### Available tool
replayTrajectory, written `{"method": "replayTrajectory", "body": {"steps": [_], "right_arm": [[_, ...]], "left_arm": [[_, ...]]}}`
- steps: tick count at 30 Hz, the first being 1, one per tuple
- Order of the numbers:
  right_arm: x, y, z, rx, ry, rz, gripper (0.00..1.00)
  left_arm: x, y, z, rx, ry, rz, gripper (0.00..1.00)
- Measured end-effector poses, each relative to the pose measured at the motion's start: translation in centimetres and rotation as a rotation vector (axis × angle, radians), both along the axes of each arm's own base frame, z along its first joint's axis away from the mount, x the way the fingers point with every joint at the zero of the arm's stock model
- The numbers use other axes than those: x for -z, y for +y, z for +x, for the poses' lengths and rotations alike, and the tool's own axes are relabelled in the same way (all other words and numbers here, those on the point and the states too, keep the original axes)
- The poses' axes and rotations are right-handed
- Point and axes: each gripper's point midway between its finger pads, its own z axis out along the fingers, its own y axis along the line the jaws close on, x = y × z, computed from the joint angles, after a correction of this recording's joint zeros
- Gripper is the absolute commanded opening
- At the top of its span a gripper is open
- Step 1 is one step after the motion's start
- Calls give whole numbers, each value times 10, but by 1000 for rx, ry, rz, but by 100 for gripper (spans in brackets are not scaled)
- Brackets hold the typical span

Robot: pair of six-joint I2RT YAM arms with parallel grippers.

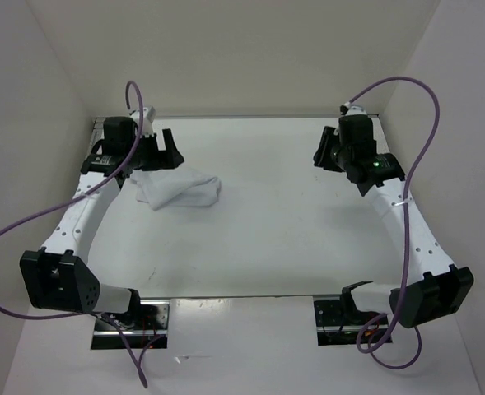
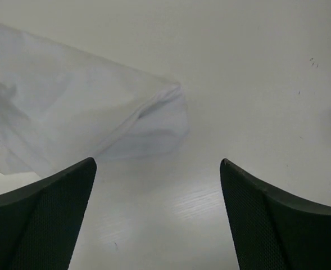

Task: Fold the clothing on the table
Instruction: Move the skirt to the center of the board

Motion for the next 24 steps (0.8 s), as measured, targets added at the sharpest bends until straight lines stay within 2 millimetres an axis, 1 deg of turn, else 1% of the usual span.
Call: {"method": "replayTrajectory", "body": {"steps": [1, 2, 3, 5, 6, 7, 8, 9, 11, 13, 15, 17, 18, 20, 22, 24], "right_arm": [[10, 5, -3, -23, 24, 7, 44], [20, 12, -6, -46, 47, 14, 44], [26, 18, -9, -66, 62, 22, 44], [29, 31, -13, -108, 70, 36, 44], [28, 33, -12, -112, 67, 39, 44], [26, 37, -12, -123, 57, 46, 44], [25, 40, -11, -132, 48, 50, 44], [23, 42, -10, -137, 42, 53, 44], [22, 44, -9, -141, 34, 59, 44], [22, 44, -9, -141, 30, 61, 44], [26, 43, -9, -137, 35, 58, 44], [31, 42, -11, -130, 45, 52, 44], [35, 40, -12, -124, 51, 48, 44], [40, 37, -15, -113, 59, 39, 44], [40, 34, -18, -105, 57, 34, 44], [36, 30, -20, -93, 40, 30, 44]], "left_arm": [[12, -3, -7, 12, 32, -11, 90], [24, -3, -11, 13, 61, -15, 57], [33, -4, -13, 6, 87, -23, 42], [55, 0, -17, -28, 145, -14, 21], [62, 3, -17, -50, 164, -9, 19], [72, 10, -16, -95, 187, 5, 19], [75, 13, -15, -113, 195, 12, 28], [82, 19, -13, -151, 208, 27, 72], [90, 29, -8, -217, 222, 39, 72], [102, 38, 0, -275, 243, 49, 76], [120, 47, 6, -325, 283, 50, 77], [143, 57, 9, -372, 339, 51, 79], [157, 63, 9, -395, 376, 56, 79], [178, 70, 8, -428, 436, 59, 79], [194, 76, 6, -450, 477, 64, 79], [205, 79, 4, -470, 507, 63, 79]]}}
